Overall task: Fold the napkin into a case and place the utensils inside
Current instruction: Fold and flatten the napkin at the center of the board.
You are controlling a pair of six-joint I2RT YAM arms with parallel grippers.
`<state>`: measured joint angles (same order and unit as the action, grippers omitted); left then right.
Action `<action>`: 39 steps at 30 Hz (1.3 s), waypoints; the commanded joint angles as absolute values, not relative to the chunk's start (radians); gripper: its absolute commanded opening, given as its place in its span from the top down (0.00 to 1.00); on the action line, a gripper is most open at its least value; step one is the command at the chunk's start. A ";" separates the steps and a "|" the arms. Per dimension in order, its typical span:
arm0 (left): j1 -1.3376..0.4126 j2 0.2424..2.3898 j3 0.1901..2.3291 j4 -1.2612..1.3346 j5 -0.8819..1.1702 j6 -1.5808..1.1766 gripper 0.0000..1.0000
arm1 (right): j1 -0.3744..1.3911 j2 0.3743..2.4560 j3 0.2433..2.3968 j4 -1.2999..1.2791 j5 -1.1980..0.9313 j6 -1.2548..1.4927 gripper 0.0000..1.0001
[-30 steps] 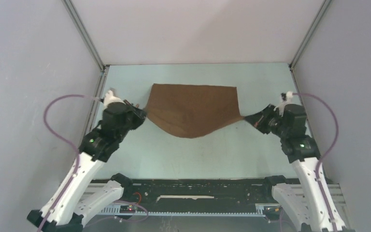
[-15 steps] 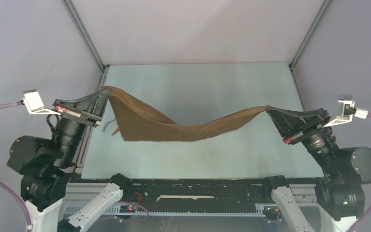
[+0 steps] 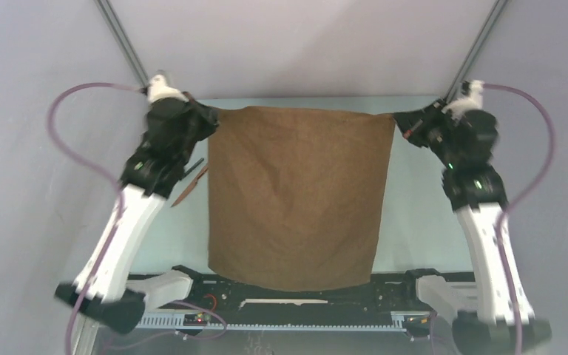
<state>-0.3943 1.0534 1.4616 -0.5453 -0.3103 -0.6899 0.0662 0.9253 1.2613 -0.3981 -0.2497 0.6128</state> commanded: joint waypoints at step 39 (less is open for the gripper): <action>-0.214 1.398 0.829 -0.535 0.044 -0.708 1.00 | -0.007 1.366 0.792 -0.509 -0.381 0.503 1.00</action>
<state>-0.1898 1.5261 0.9279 -0.5339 0.0631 -0.7391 -0.0059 1.4635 0.8818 -0.4908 -0.3965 0.5434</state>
